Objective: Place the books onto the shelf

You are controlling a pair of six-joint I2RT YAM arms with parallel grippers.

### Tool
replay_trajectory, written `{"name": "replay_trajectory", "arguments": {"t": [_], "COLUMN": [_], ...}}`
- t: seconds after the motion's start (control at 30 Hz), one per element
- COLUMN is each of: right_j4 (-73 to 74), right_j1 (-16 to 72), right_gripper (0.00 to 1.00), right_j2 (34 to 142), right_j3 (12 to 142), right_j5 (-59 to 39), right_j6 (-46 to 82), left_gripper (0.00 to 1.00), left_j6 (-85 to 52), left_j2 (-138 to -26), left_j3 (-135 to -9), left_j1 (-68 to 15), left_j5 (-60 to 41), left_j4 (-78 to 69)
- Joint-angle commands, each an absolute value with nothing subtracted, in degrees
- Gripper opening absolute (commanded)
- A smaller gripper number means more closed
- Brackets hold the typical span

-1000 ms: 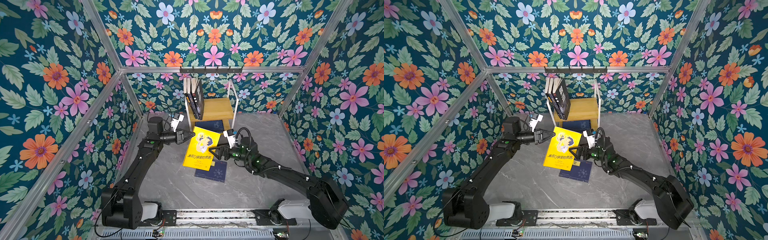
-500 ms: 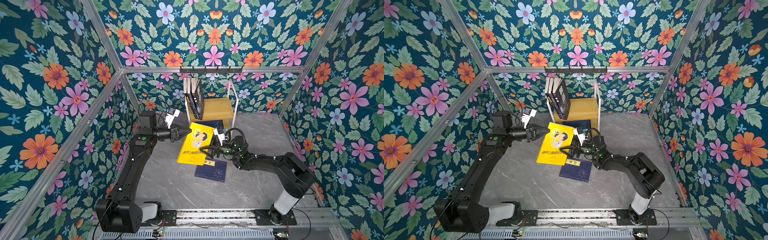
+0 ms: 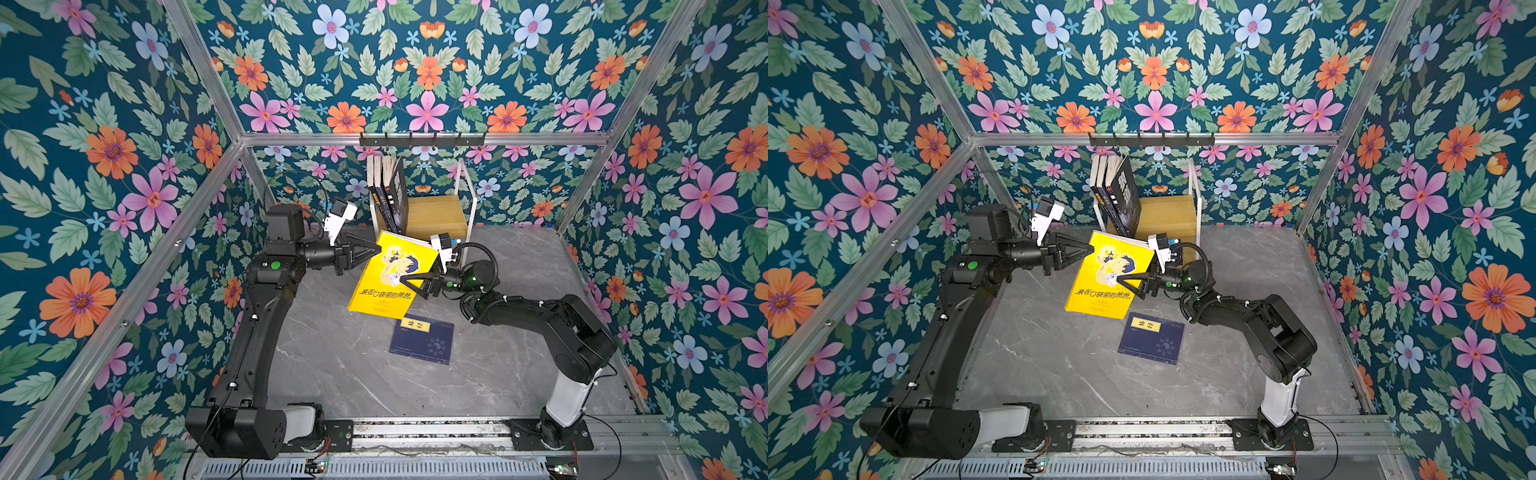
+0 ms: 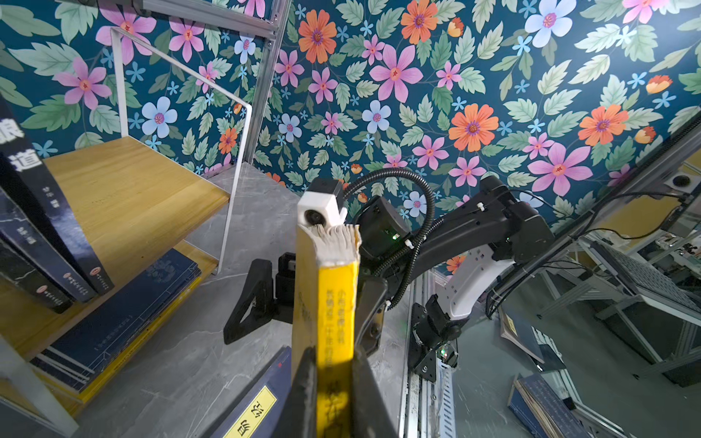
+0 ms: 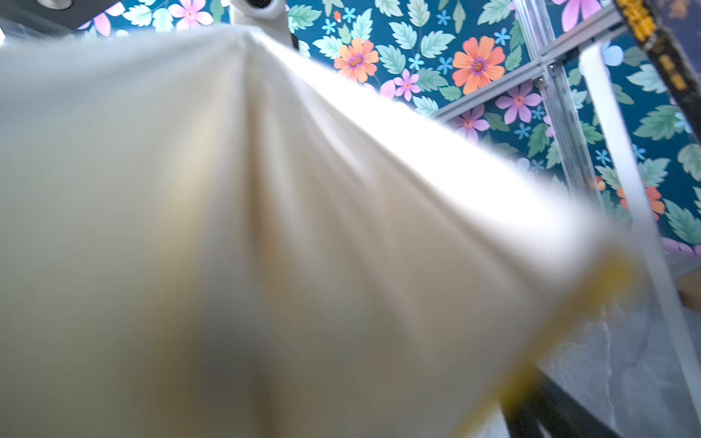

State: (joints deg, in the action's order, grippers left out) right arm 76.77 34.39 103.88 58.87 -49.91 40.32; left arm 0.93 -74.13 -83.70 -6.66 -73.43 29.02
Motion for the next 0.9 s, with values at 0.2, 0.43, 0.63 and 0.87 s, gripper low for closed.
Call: {"name": "replay_trajectory", "arguments": {"t": [0.2, 0.43, 0.63, 0.87], "right_j4": [80.0, 59.8, 18.5, -21.1], "right_j1": [34.1, 34.0, 34.4, 36.3], "right_gripper": [0.14, 0.00, 0.00, 0.00], "right_j2": [102.3, 96.4, 85.7, 85.0], "right_j3": [62.6, 63.2, 67.3, 80.2], "right_j5": [-55.1, -60.5, -57.1, -46.2], "right_j6": [40.5, 26.7, -3.8, -30.5], "left_gripper": [0.00, 0.59, 0.84, 0.86], "left_j6": [0.7, 19.7, 33.0, 42.5], "left_j2": [-74.9, -76.9, -79.3, -81.4], "left_j3": [-84.0, -94.0, -101.8, -104.1], "left_j1": [-6.4, -6.2, -6.4, -9.9], "left_j5": [-71.2, -67.1, -58.6, -57.7], "left_j4": [25.4, 45.2, 60.2, 67.7]}}
